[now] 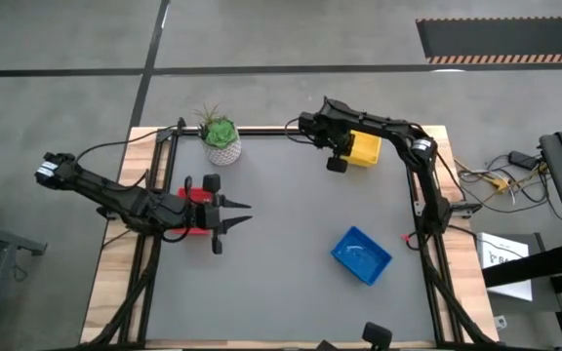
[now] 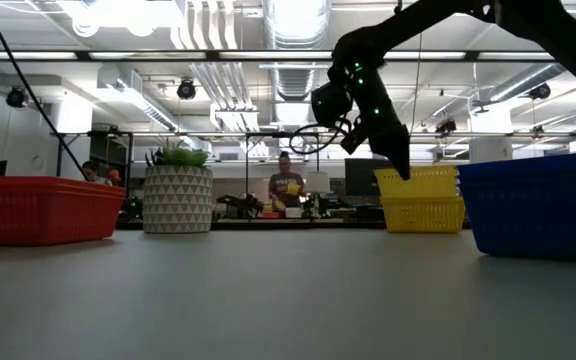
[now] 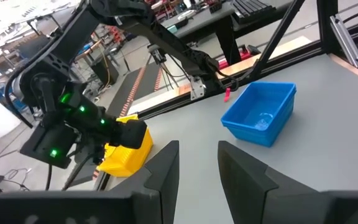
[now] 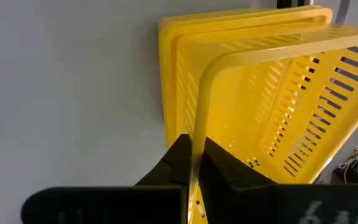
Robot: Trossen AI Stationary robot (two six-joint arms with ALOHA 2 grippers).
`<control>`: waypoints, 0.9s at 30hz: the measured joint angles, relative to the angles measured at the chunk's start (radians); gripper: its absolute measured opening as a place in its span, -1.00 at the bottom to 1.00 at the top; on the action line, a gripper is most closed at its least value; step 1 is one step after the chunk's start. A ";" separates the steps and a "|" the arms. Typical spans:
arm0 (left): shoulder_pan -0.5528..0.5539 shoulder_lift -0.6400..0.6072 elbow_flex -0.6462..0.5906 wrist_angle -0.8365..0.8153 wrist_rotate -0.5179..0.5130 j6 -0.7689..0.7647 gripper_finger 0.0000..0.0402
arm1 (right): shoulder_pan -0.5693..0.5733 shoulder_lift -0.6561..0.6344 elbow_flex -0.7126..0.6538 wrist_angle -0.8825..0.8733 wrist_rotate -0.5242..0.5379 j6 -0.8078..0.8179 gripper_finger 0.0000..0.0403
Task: Stack baskets by color
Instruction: Stack the bottom yellow bin on top of the top yellow bin
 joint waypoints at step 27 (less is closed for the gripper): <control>0.000 -0.001 0.000 -0.001 0.000 0.002 -0.53 | -0.003 -0.036 0.004 0.003 -0.102 0.093 -0.59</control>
